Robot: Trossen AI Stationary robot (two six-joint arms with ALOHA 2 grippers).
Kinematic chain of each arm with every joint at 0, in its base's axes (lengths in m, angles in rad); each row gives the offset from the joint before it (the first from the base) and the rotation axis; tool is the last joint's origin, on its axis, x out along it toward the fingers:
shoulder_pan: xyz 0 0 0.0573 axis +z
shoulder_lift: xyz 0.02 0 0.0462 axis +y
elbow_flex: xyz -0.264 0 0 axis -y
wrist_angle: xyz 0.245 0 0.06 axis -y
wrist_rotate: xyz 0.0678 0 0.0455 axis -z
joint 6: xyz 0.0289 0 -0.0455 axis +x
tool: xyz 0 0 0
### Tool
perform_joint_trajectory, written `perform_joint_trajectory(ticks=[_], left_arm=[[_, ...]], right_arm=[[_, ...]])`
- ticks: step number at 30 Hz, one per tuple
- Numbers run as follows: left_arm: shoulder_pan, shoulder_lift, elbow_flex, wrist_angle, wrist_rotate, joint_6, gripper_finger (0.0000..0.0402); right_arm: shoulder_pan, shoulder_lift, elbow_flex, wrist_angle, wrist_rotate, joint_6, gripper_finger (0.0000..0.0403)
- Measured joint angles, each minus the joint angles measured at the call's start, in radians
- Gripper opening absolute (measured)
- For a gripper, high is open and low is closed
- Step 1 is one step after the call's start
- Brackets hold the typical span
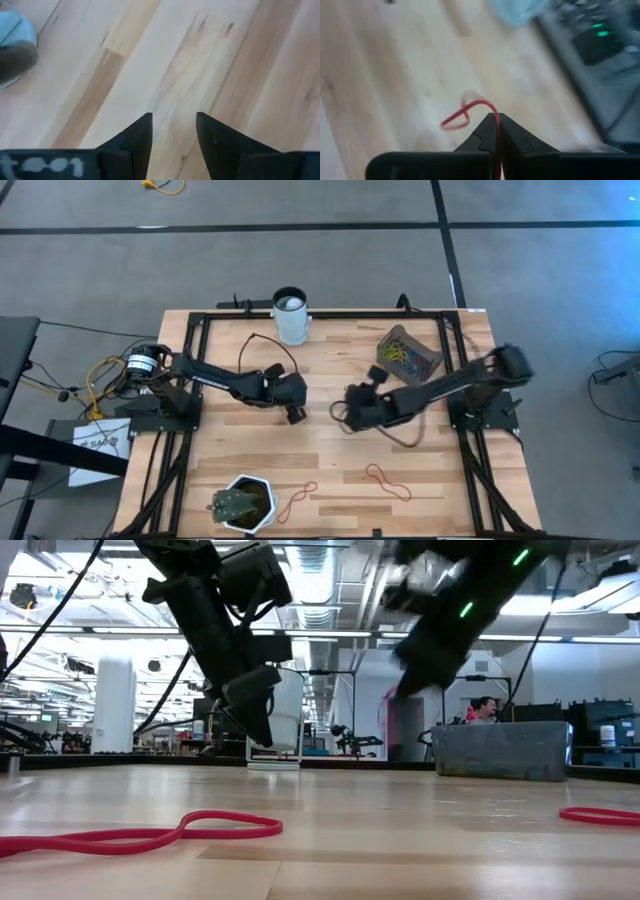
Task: Pick and place items into bin
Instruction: Put the top red rubber band into the bin
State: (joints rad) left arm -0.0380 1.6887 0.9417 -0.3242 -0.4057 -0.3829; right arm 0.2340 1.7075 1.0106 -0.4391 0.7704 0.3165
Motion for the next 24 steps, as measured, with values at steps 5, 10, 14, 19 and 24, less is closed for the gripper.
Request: perform_joint_trajectory(ticks=[5,10,14,19,24], left_arm=[[0.010,0.000,0.000,-0.051,-0.001,-0.005,0.0142],[0.011,0.000,0.000,-0.061,-0.001,-0.015,0.0142],[0.011,0.000,0.000,-0.058,-0.004,-0.024,0.0142],[0.011,0.000,0.000,-0.050,-0.007,-0.024,0.0142],[0.011,0.000,0.000,-0.050,-0.016,-0.024,0.0142]], right_arm=[[0.063,-0.269,0.002,-0.358,0.172,0.174,0.0001],[0.060,-0.526,-0.012,-0.666,0.227,0.459,0.0001],[0.002,-0.678,-0.097,-0.760,0.209,0.674,0.0001],[-0.109,-0.783,-0.302,-0.634,0.163,0.708,0.0001],[-0.260,-0.790,-0.448,-0.408,0.077,0.600,0.0001]])
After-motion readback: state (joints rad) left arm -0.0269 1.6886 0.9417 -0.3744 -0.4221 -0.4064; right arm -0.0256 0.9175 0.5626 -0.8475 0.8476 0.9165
